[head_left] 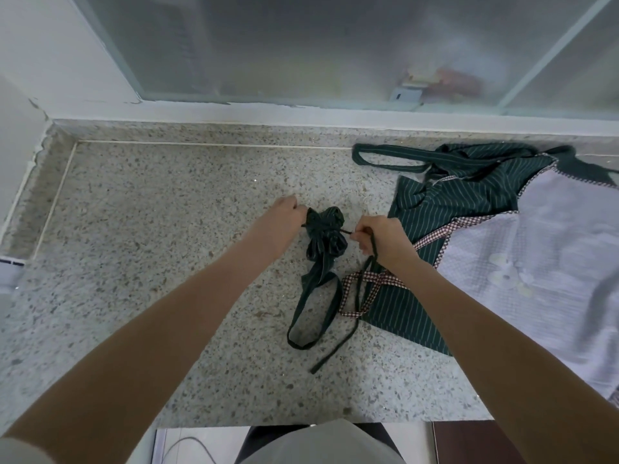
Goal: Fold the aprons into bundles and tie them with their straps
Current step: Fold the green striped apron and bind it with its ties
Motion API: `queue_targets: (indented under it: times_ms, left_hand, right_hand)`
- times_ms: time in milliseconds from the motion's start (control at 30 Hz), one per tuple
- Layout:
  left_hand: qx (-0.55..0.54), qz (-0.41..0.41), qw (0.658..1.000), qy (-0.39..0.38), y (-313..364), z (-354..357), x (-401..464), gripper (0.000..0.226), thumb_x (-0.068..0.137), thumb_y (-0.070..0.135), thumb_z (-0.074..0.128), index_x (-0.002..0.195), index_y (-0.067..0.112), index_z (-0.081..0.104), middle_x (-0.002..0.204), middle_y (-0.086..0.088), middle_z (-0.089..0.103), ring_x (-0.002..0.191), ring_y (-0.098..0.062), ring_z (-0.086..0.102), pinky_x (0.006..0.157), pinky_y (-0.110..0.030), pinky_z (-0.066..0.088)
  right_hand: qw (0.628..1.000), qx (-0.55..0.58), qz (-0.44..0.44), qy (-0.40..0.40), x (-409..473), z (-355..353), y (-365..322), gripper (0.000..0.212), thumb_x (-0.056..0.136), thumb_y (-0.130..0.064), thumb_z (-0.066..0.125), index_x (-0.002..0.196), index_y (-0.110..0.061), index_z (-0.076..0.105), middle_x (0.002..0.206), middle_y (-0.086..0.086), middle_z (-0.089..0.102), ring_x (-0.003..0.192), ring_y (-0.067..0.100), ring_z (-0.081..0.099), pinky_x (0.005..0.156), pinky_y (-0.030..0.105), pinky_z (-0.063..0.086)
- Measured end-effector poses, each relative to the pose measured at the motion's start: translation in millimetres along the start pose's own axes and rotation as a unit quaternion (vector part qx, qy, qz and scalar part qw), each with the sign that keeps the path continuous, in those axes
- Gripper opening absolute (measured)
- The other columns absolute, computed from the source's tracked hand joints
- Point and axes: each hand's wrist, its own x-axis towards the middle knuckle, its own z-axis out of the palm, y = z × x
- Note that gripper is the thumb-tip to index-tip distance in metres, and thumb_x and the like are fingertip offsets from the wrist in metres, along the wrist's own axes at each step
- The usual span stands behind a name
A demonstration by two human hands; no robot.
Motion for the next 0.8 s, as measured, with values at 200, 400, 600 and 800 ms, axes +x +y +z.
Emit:
queue_targets:
  times_ms: [200,400,600,800]
  left_hand:
    - [-0.474,-0.208,0.855,-0.01,22,-6,-2,0.024,0.099,0.017,0.039,0.079,0.012,0.051,0.081,0.001,0.055,0.075,-0.011,0.05,0.064,-0.022,0.037]
    - [-0.453,-0.174,0.874,-0.01,18,-6,-1,0.022,0.099,0.021,0.043,0.08,0.011,0.046,0.067,0.001,0.044,0.059,-0.01,0.039,0.057,-0.023,0.032]
    - [-0.383,-0.136,0.913,-0.035,21,-4,2,0.019,0.094,0.019,0.054,0.075,0.017,0.056,0.073,-0.005,0.055,0.064,-0.013,0.048,0.063,-0.024,0.04]
    - [-0.343,-0.077,0.935,-0.051,25,-2,-5,0.017,0.091,0.015,0.059,0.098,0.002,0.065,0.091,-0.003,0.064,0.071,-0.004,0.054,0.065,-0.013,0.042]
  right_hand:
    - [0.98,0.184,0.07,-0.028,0,-2,-11,0.022,0.085,-0.01,0.068,0.063,-0.013,0.063,0.059,0.004,0.054,0.052,0.004,0.049,0.052,0.016,0.04]
    - [0.93,0.301,0.197,-0.076,1,-1,-19,0.023,0.085,-0.009,0.067,0.062,-0.008,0.06,0.073,0.006,0.061,0.07,0.009,0.056,0.061,0.016,0.049]
    - [0.86,0.478,0.175,0.043,5,6,-35,0.023,0.084,-0.004,0.066,0.068,-0.012,0.052,0.076,0.004,0.063,0.073,0.011,0.061,0.059,0.019,0.045]
    - [0.941,0.312,0.113,0.065,13,8,-48,0.012,0.092,-0.007,0.056,0.103,-0.008,0.053,0.074,0.002,0.065,0.054,0.004,0.059,0.051,0.018,0.047]
